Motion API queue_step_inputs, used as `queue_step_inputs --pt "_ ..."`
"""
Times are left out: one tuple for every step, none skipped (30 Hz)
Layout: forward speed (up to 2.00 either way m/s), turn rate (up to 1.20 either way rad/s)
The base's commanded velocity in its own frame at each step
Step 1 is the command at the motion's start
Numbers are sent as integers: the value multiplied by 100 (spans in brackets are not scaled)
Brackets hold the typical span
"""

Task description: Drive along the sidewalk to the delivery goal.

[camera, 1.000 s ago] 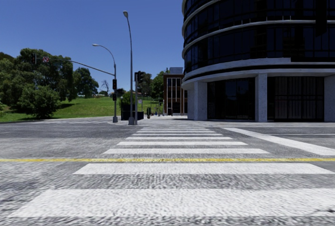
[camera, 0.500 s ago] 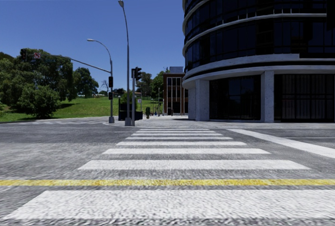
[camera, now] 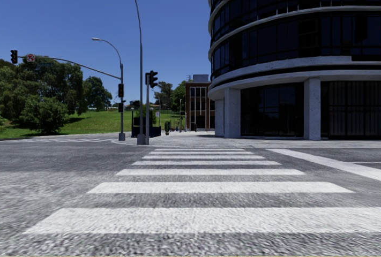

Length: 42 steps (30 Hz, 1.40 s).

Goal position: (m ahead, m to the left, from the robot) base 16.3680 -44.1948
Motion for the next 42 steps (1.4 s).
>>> queue_step_inputs --pt "200 -5" --pt "200 -5" --pt "200 -5" --pt "200 -6" --pt "200 -12" --pt "200 -12" --pt "200 -20" --pt "200 -22" --pt "200 -23" --pt "200 -23" --pt "200 -23" --pt "200 -23" --pt "200 -23" --pt "200 -23" --pt "200 -23" --pt "200 -23" --pt "200 -23" --pt "200 -23" --pt "200 -23" --pt "200 -23" --pt "200 -23" --pt "200 -23" --pt "200 -23" --pt "200 -23" --pt "200 -23" --pt "200 -23" --pt "200 -23" --pt "200 -23" --pt "200 -15" --pt "200 -15" --pt "200 -12" --pt "200 -11" --pt "200 -11" --pt "200 -11" --pt "200 -10" --pt "200 0" --pt "200 0" --pt "200 0" --pt "200 0" --pt "200 0" --pt "200 0" --pt "200 0"
